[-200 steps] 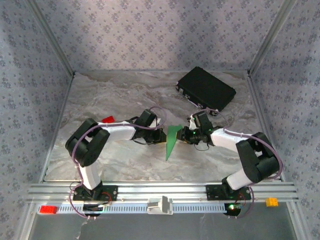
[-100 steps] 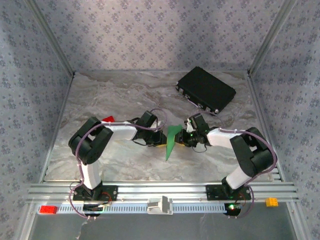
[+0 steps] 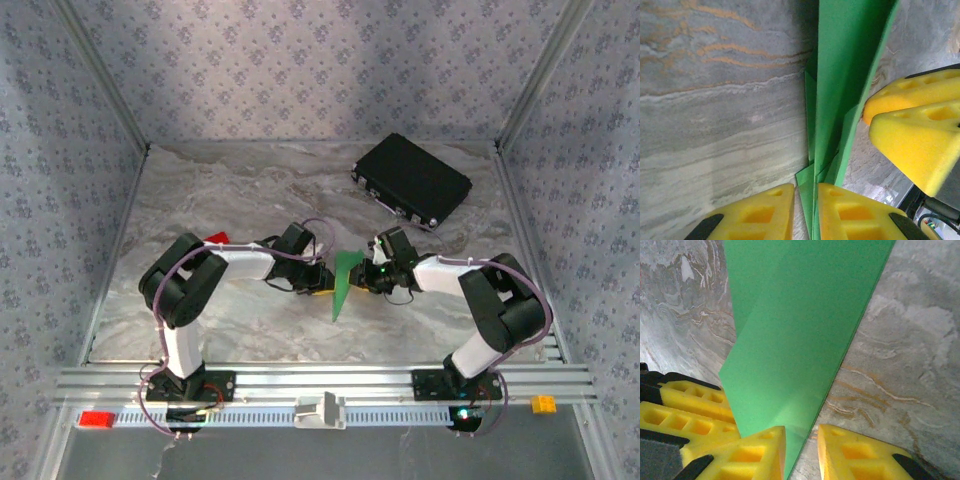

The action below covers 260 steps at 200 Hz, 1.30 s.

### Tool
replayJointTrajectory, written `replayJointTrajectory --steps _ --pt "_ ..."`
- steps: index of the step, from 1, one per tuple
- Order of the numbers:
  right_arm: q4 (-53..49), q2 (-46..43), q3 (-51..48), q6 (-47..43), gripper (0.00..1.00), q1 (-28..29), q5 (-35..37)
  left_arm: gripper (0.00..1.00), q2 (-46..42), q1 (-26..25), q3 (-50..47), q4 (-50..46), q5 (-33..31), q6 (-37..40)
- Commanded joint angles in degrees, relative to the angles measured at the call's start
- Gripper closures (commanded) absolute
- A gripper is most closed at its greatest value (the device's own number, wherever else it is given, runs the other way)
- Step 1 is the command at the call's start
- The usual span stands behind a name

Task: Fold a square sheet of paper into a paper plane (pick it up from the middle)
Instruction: Move the paper plane to the center of the table.

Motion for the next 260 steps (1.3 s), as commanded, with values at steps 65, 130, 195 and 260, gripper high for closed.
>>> replayJointTrajectory --steps 65,130,195,260 --pt "1.52 0.91 -1.89 1.96 0.75 -0.34 -1.53 0.74 0.33 -0.3 -0.62 6.09 3.32 -2.2" --pt "3.74 0.89 -3.15 3.16 0.75 -1.06 -2.59 0.71 1.35 -0.51 -0.21 5.04 2.99 -1.67" --pt "4.03 1.19 -3.14 3.13 0.75 -1.09 -2.77 0.71 2.24 -1.59 1.58 3.12 4.05 0.03" --pt "5.26 1.65 -3.66 3.66 0.75 -1.05 -3.02 0.81 3.1 -1.94 2.44 3.06 4.94 0.39"
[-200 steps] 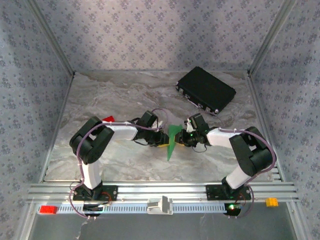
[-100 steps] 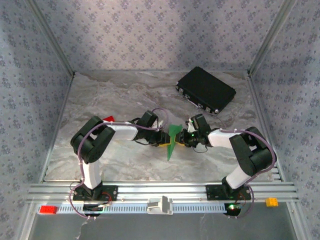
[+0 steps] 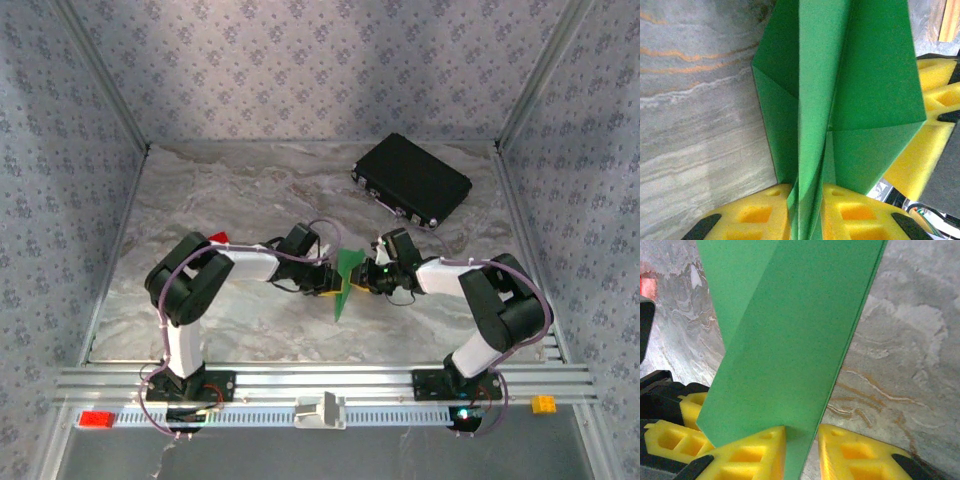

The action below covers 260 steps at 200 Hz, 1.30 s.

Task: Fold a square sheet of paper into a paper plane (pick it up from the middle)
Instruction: Move the paper plane to the center of the table.

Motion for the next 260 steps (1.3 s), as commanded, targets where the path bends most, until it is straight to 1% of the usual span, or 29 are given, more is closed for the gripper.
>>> replayJointTrajectory --steps 1,14,30,60,86,117,142,172,199,216,240,260 --pt "0.73 1.72 -1.39 1.02 0.75 0.33 -0.41 0.81 1.22 -0.51 1.65 -0.75 1.57 1.22" --pt "0.98 1.88 -1.39 1.17 0.75 0.39 -0.59 0.84 1.48 -0.59 1.85 -0.74 1.79 1.37" --pt "1.26 1.97 -1.48 1.32 0.75 0.39 -0.76 0.84 1.72 -0.82 2.19 -0.67 2.1 1.51" --pt "1.43 2.1 -1.43 1.37 0.75 0.31 -0.85 0.81 2.61 -1.41 3.87 -1.73 2.69 2.43" --pt "1.52 1.89 -1.51 1.47 0.75 0.29 -0.94 0.87 2.87 -1.68 4.52 -2.07 2.75 2.67" --pt "0.77 0.69 -1.51 1.42 0.75 -0.05 -0.67 0.94 0.91 -1.71 4.47 -3.75 0.8 3.1" --pt "-1.24 -2.27 -1.4 0.82 0.74 -0.81 0.14 0.96 -2.26 -1.91 4.46 -7.44 -3.84 3.88" --pt "-4.58 -5.75 -1.28 -0.45 0.74 -1.58 1.84 0.98 -7.26 -2.13 4.71 -13.93 -12.44 4.71" --pt "-5.58 -7.34 -1.68 -0.54 0.73 -2.01 3.12 1.0 -10.23 -2.36 8.08 -25.04 -22.98 5.57" --pt "-5.65 -7.58 -1.73 -0.34 0.73 -1.98 3.56 1.0 -10.21 -2.48 11.0 -32.01 -27.75 6.71" --pt "-5.23 -7.53 -1.63 0.05 0.73 -1.73 3.55 1.0 -9.57 -3.18 13.55 -37.67 -32.05 8.31" --pt "-5.1 -7.66 -1.26 0.38 0.73 -1.23 3.65 1.0 -8.23 -3.35 14.6 -39.52 -33.11 8.82"
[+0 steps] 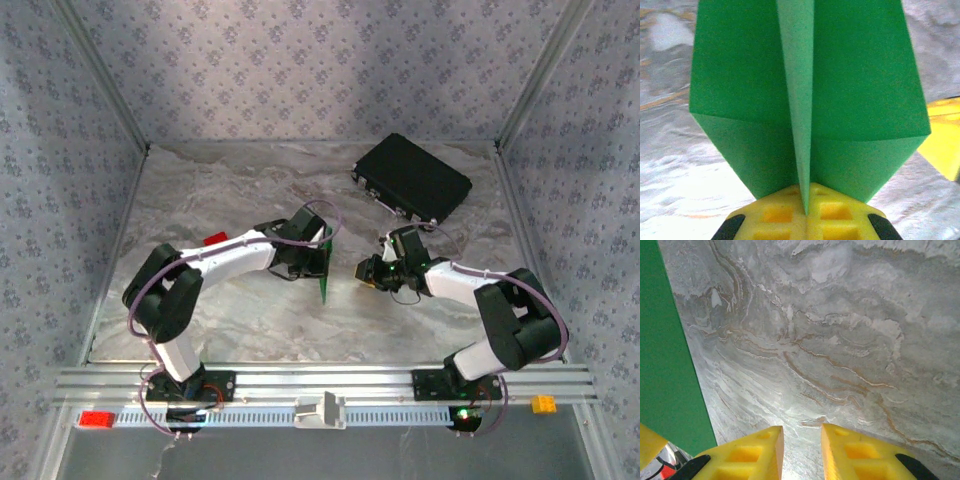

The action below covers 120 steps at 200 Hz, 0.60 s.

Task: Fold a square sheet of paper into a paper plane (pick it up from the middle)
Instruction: Move the paper plane to the center of the table.

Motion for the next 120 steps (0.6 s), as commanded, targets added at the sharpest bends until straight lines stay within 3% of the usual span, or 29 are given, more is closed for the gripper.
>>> replayJointTrajectory --steps 1,120 --pt "-1.72 -0.91 -0.25 0.06 0.73 0.54 0.97 0.99 0.86 -0.75 2.04 -8.43 -5.26 2.3" --pt "-1.82 -0.54 0.25 0.07 0.72 1.14 1.4 0.96 6.91 -1.79 3.66 -10.12 -4.42 3.04"
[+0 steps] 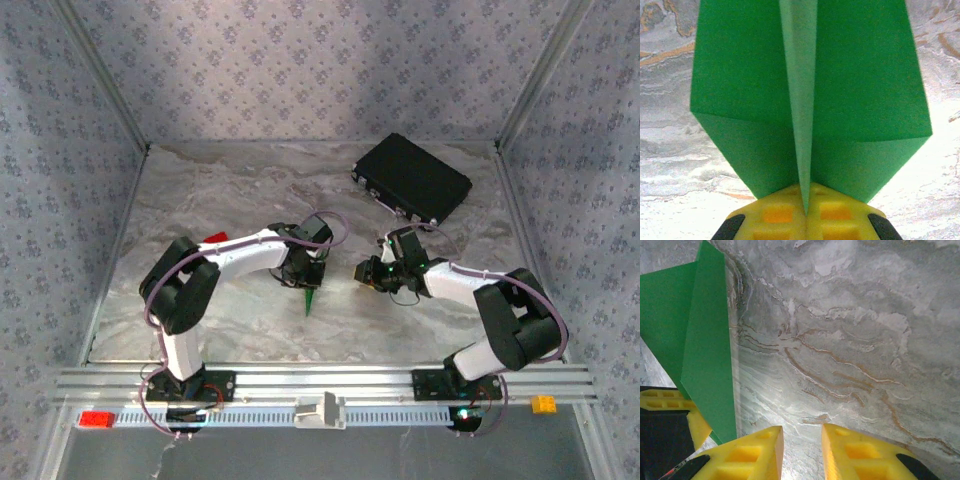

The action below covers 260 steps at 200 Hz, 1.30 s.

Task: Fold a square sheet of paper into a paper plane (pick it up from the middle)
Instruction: Move the paper plane to the center of the table.

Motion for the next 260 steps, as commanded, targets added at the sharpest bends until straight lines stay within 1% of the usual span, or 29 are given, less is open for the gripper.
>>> replayJointTrajectory --steps 1,45,98,150,182,260 --pt "-1.7 -0.49 0.23 0.05 0.72 0.26 1.01 0.96 1.21 -0.27 1.5 -1.8 -0.26 1.14" --pt "-1.49 -0.21 0.16 0.1 0.72 0.25 0.89 0.93 2.36 -0.41 1.68 -1.51 0.14 1.27" --pt "-1.46 0.25 0.16 -0.02 0.72 0.23 0.82 0.86 2.98 -0.45 2.18 -1.59 -0.15 1.16" --pt "-1.21 0.3 0.03 0.07 0.72 0.2 0.87 0.86 3.75 -0.53 2.14 -1.39 -0.5 1.25" --pt "-1.19 0.29 0.08 0.14 0.72 0.28 0.87 0.84 4.68 -0.98 1.97 -1.49 -2.09 1.13" --pt "-1.21 0.23 0.03 0.06 0.72 0.27 0.99 0.74 6.46 -3.02 1.1 -2.74 -6.38 -1.31"
